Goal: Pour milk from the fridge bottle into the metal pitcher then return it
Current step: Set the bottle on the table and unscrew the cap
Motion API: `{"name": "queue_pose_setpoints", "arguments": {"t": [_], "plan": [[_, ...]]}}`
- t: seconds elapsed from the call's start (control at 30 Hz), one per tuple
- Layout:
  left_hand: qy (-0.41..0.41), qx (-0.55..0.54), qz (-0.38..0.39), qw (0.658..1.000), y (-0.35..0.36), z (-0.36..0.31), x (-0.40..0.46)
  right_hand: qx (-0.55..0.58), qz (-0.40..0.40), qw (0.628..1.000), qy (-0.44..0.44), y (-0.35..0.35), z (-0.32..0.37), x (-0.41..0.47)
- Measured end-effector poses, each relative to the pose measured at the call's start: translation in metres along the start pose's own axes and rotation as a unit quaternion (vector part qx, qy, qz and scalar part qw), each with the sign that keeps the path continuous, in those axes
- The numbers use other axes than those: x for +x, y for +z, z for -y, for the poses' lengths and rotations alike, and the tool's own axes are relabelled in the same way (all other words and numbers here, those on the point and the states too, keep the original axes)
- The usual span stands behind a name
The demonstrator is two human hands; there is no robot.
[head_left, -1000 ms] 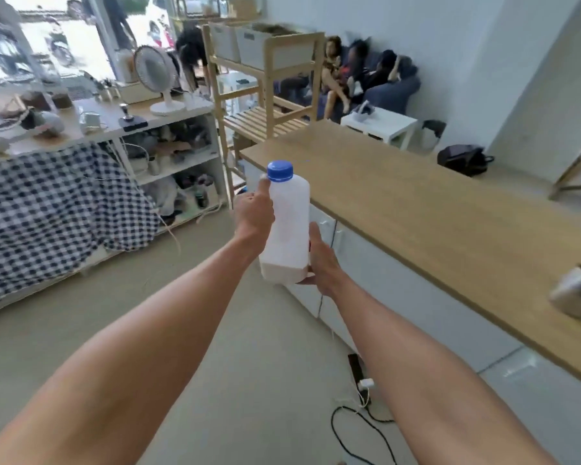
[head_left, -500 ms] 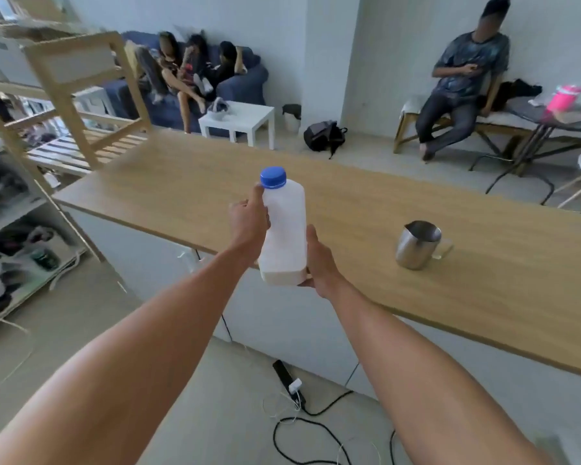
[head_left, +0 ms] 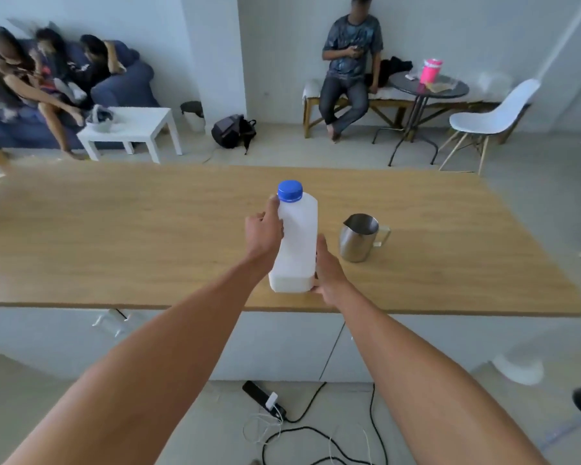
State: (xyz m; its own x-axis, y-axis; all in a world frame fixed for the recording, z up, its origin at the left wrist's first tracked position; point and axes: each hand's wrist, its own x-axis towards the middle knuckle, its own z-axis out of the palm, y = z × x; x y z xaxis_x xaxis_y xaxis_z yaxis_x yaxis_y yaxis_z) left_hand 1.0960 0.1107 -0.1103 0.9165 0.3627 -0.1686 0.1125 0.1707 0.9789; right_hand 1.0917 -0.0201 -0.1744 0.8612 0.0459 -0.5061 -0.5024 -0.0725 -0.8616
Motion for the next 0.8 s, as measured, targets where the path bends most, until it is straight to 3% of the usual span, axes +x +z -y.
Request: {"name": "queue_pose_setpoints", "arguments": {"t": [0.23, 0.63, 0.73, 0.8], "plan": [[-0.012, 0.042, 0.073, 0.996, 0.018, 0.023, 0.026, 0.035, -0.064, 0.997, -0.019, -0.004, 0.006, 0.016], [0.005, 0.101, 0.126, 0.987, 0.039, 0.034, 0.051, 0.029, -0.136, 0.990, -0.033, -0.024, 0.012, 0.042], [0.020, 0.106, 0.126, 0.986, 0.039, 0.040, 0.050, 0.019, -0.225, 0.962, -0.151, -0.027, 0.026, 0.031], [0.025, 0.107, 0.112, 0.988, 0.040, 0.045, 0.047, -0.084, -0.288, 0.923, -0.240, -0.030, 0.050, 0.026]]}}
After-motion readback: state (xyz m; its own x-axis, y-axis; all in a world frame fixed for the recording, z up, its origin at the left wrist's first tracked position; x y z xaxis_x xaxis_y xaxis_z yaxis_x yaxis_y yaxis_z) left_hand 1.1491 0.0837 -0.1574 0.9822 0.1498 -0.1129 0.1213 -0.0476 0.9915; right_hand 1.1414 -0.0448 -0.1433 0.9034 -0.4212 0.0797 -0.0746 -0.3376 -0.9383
